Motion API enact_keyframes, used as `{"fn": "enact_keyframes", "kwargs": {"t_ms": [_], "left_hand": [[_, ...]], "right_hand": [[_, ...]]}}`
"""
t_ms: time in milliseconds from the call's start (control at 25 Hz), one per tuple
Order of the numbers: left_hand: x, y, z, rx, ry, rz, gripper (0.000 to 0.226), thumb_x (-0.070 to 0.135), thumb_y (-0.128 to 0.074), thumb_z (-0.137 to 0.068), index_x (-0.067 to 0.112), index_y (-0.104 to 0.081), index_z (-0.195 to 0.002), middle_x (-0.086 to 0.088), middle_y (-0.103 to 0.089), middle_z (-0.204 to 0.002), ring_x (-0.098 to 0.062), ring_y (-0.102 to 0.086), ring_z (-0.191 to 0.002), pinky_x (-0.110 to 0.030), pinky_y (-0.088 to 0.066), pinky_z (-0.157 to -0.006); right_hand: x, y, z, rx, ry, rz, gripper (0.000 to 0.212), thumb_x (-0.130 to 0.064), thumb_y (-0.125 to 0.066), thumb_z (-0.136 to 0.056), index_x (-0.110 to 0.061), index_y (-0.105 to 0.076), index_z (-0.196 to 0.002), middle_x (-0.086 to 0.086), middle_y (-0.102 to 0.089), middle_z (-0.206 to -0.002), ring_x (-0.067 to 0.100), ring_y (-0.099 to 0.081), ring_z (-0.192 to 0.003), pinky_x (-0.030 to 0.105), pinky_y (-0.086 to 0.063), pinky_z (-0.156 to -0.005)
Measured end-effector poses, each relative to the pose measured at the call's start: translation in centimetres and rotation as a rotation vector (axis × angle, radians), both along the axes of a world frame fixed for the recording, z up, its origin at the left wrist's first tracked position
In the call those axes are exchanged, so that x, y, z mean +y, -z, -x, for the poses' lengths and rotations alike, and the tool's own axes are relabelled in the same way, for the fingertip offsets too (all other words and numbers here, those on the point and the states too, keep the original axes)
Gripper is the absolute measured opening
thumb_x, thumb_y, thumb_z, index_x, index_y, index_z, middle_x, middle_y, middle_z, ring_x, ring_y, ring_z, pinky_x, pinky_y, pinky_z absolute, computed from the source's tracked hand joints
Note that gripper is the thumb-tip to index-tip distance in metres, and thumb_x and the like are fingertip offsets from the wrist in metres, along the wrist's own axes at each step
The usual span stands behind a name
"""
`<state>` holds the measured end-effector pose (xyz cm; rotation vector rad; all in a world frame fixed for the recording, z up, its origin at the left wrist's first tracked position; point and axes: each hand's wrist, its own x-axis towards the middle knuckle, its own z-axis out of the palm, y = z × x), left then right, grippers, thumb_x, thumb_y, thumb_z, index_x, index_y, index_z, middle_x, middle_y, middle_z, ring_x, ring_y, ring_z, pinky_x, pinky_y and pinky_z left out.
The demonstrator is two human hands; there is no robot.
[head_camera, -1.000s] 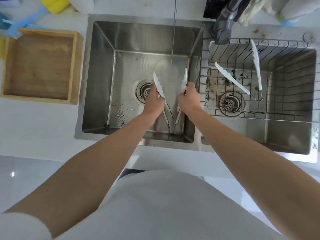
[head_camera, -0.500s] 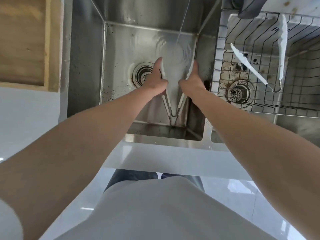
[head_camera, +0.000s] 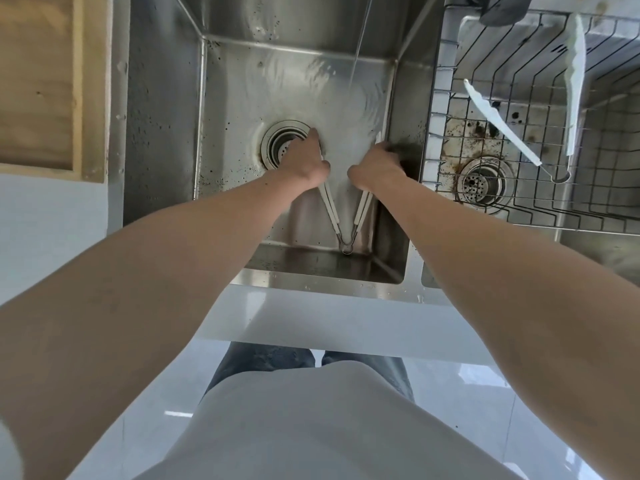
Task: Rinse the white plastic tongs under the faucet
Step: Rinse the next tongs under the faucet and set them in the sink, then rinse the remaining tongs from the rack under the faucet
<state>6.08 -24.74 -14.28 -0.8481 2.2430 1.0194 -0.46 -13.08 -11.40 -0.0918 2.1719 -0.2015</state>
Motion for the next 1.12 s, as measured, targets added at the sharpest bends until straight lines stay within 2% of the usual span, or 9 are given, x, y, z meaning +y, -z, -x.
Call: {"fn": "enact_keyframes", "kwargs": {"t_ms": [120,320,400,520,720,800,880,1040,1120], "left_hand": [[0.1,0.2,-0.2,-0.003,-0.034,-0.031,0.05,0.017,-0.055,-0.088,0.011,-0.039,-0.134,-0.021,-0.048,-0.129,-0.036,-0.05,-0.118,-0.028,-0.037,-0.084],[0.1,-0.1,-0.4,0.016,-0.04,-0.014,0.045,0.018,-0.053,-0.091,0.01,-0.04,-0.133,-0.021,-0.046,-0.13,-0.036,-0.048,-0.119,-0.028,-0.035,-0.084],[0.3,-0.4,-0.7,0.029,-0.026,-0.011,0.039,0.017,-0.052,-0.09,0.005,-0.041,-0.127,-0.021,-0.05,-0.124,-0.037,-0.05,-0.114,-0.029,-0.035,-0.08],[0.4,-1.2,-1.2,0.052,-0.038,-0.047,0.034,0.013,-0.049,-0.093,-0.001,-0.043,-0.124,-0.023,-0.057,-0.115,-0.036,-0.057,-0.105,-0.03,-0.035,-0.071],[1.1,-4.3,-2.3,0.125,-0.093,-0.122,0.04,0.018,-0.041,-0.101,0.002,-0.041,-0.137,-0.016,-0.059,-0.118,-0.027,-0.059,-0.1,-0.026,-0.039,-0.077],[1.5,-6.0,-3.0,0.17,-0.164,-0.177,0.032,0.019,-0.039,-0.102,0.007,-0.047,-0.13,-0.016,-0.06,-0.119,-0.026,-0.06,-0.098,-0.03,-0.044,-0.079],[2.2,-7.7,-3.7,0.247,-0.243,-0.25,0.026,0.019,-0.038,-0.102,0.009,-0.052,-0.12,-0.013,-0.06,-0.115,-0.028,-0.06,-0.107,-0.036,-0.045,-0.091],[4.0,-10.4,-4.7,0.361,-0.374,-0.377,0.019,0.021,-0.043,-0.1,0.017,-0.056,-0.112,-0.001,-0.059,-0.107,-0.025,-0.06,-0.111,-0.041,-0.045,-0.103],[5.0,-11.8,-4.8,0.397,-0.418,-0.442,0.017,0.022,-0.046,-0.099,0.02,-0.056,-0.111,0.0,-0.062,-0.107,-0.023,-0.061,-0.111,-0.042,-0.046,-0.103]], "right_hand": [[0.1,0.0,-0.3,-0.008,-0.108,-0.02,0.089,-0.025,-0.051,-0.097,0.0,0.012,-0.154,0.027,-0.03,-0.151,0.038,-0.044,-0.133,0.042,-0.045,-0.104],[0.1,0.0,-1.2,-0.034,-0.127,-0.007,0.08,-0.023,-0.048,-0.099,0.005,0.003,-0.154,0.027,-0.023,-0.155,0.039,-0.037,-0.138,0.043,-0.042,-0.108],[0.2,-0.2,-1.3,-0.01,-0.096,0.037,0.07,-0.022,-0.048,-0.098,0.004,-0.012,-0.152,0.026,-0.029,-0.151,0.038,-0.044,-0.132,0.038,-0.046,-0.1],[0.2,-0.9,-1.4,0.039,0.025,0.158,0.049,-0.02,-0.047,-0.097,0.0,-0.034,-0.14,0.023,-0.041,-0.141,0.036,-0.052,-0.119,0.034,-0.047,-0.087],[0.6,-4.0,-2.5,0.118,0.219,0.376,0.045,-0.016,-0.043,-0.098,-0.002,-0.036,-0.14,0.012,-0.054,-0.106,0.026,-0.055,-0.091,0.032,-0.045,-0.074],[1.1,-5.8,-3.1,0.163,0.29,0.448,0.046,-0.014,-0.042,-0.098,-0.006,-0.037,-0.143,0.007,-0.055,-0.098,0.02,-0.058,-0.082,0.029,-0.047,-0.07],[1.8,-7.7,-3.6,0.228,0.337,0.501,0.043,-0.014,-0.042,-0.099,-0.009,-0.04,-0.141,0.0,-0.058,-0.09,0.01,-0.054,-0.07,0.023,-0.044,-0.057],[3.6,-11.5,-4.8,0.336,0.418,0.583,0.038,-0.014,-0.043,-0.1,-0.012,-0.045,-0.138,0.002,-0.062,-0.102,0.004,-0.052,-0.068,0.008,-0.04,-0.047],[4.9,-13.2,-5.2,0.375,0.407,0.602,0.038,-0.014,-0.042,-0.1,-0.013,-0.045,-0.138,-0.001,-0.061,-0.097,0.005,-0.054,-0.069,0.008,-0.044,-0.052]]}}
